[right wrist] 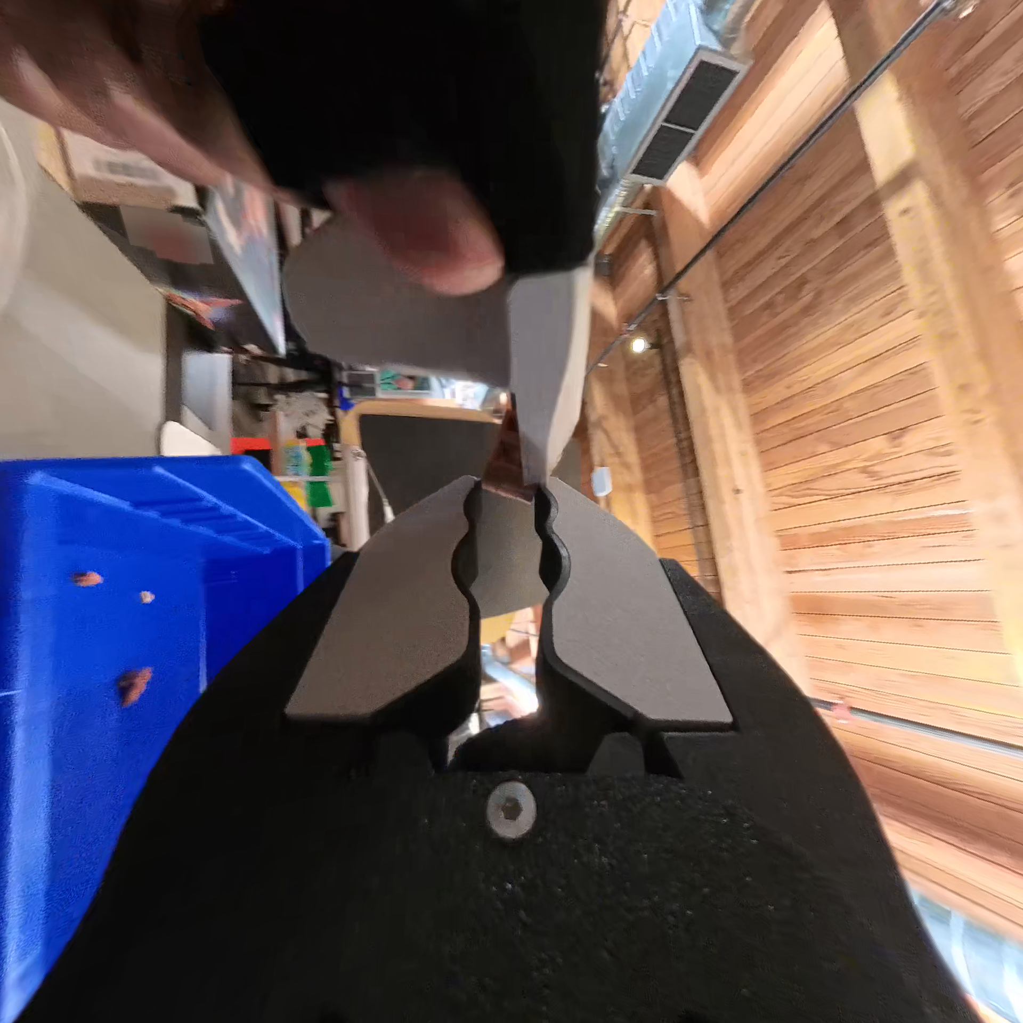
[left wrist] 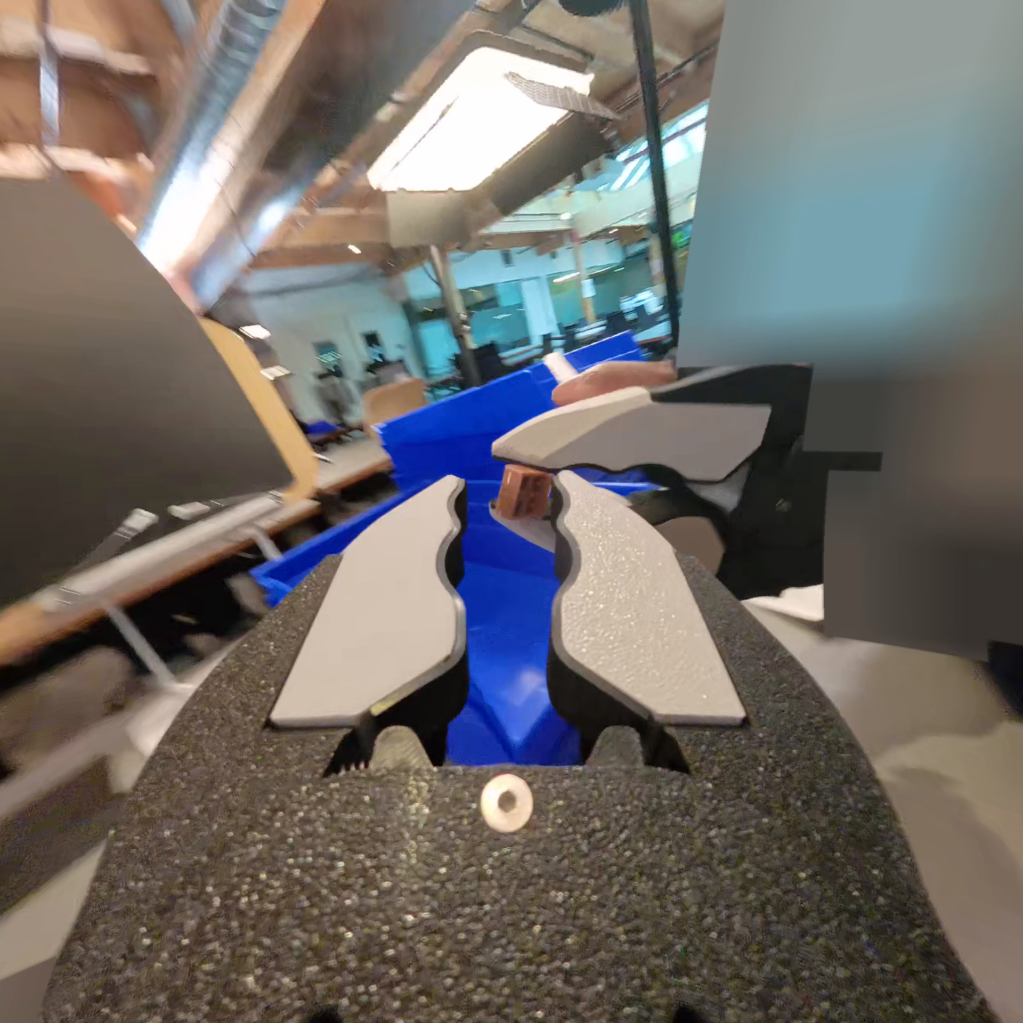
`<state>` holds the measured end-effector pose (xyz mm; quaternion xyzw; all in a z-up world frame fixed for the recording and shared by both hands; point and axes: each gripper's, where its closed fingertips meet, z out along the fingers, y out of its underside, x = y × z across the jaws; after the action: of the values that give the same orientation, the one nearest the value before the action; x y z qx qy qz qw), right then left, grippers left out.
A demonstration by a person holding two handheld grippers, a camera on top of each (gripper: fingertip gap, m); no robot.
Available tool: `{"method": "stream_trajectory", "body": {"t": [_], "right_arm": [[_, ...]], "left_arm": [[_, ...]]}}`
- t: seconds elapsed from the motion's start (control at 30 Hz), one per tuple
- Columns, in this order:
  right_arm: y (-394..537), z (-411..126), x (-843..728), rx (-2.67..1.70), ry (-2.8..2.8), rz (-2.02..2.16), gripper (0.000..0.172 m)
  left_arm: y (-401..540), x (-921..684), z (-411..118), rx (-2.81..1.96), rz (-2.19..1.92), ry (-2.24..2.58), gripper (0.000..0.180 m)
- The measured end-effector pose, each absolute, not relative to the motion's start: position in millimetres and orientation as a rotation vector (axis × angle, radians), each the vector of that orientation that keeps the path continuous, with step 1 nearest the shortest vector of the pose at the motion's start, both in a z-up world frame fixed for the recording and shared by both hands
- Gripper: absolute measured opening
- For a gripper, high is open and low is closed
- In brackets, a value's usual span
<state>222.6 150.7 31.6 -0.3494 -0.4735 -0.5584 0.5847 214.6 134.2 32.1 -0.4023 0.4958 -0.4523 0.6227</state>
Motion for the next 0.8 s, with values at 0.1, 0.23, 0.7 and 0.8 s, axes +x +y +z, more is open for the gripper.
{"method": "stream_trajectory", "body": {"t": [0.1,0.23,0.7,0.8], "right_arm": [[147.0,38.7,225.3,-0.731,-1.067,-1.376,0.017],[146.8,39.7,227.9,-0.667,-1.06,-1.461,0.017],[152.3,21.6,223.8,-0.517,-1.174,-1.64,0.017],[152.2,19.6,223.0,-0.545,-1.172,-1.567,0.017]], "left_arm": [[136.2,215.9,32.3,-1.091,-1.376,1.13,0.029],[131.0,215.7,30.8,-1.237,-1.843,1.122,0.027],[134.8,222.1,13.3,-1.38,-2.031,1.088,0.02],[135.0,221.5,10.3,-1.338,-1.97,1.144,0.019]]}}
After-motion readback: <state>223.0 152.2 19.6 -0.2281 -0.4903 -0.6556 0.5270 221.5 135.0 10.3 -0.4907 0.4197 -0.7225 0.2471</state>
